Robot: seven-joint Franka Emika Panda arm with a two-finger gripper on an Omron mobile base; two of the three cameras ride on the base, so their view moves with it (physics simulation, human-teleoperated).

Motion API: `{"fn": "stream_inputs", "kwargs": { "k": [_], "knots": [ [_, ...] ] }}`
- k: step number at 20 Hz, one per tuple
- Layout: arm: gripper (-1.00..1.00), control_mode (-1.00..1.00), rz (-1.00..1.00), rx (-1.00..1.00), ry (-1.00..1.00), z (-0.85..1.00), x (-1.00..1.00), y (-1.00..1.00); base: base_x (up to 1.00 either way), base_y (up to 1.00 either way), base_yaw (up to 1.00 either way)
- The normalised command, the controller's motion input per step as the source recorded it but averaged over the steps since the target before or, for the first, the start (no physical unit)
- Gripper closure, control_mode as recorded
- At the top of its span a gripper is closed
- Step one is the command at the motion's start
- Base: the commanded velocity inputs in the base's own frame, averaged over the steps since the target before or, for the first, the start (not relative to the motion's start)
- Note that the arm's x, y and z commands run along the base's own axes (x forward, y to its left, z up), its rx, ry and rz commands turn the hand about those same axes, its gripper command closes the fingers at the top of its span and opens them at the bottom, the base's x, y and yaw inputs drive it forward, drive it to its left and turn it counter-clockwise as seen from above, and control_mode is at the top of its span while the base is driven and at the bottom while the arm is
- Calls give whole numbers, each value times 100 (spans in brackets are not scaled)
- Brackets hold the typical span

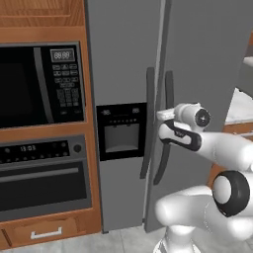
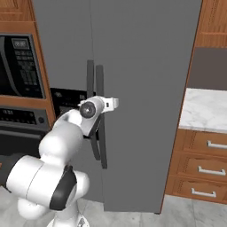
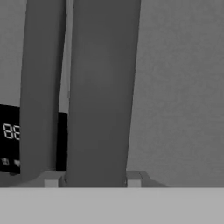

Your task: Take the cake and donut from the fridge and place them on the empty tray on the dining counter.

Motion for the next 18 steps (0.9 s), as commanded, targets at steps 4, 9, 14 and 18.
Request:
{"fn": "stream_inputs", "kwargs": {
  "k": [4,9,14,18],
  "knots": [
    [100,-100,-6,0,0,0,-23,-20,0,0,0],
    [100,-100,-5,0,0,0,-73,-44,0,0,0],
    [100,-100,-5,0,0,0,-84,-55,0,0,0],
    [100,-100,-5,3,5,2,-65,-63,0,0,0]
  ]
}}
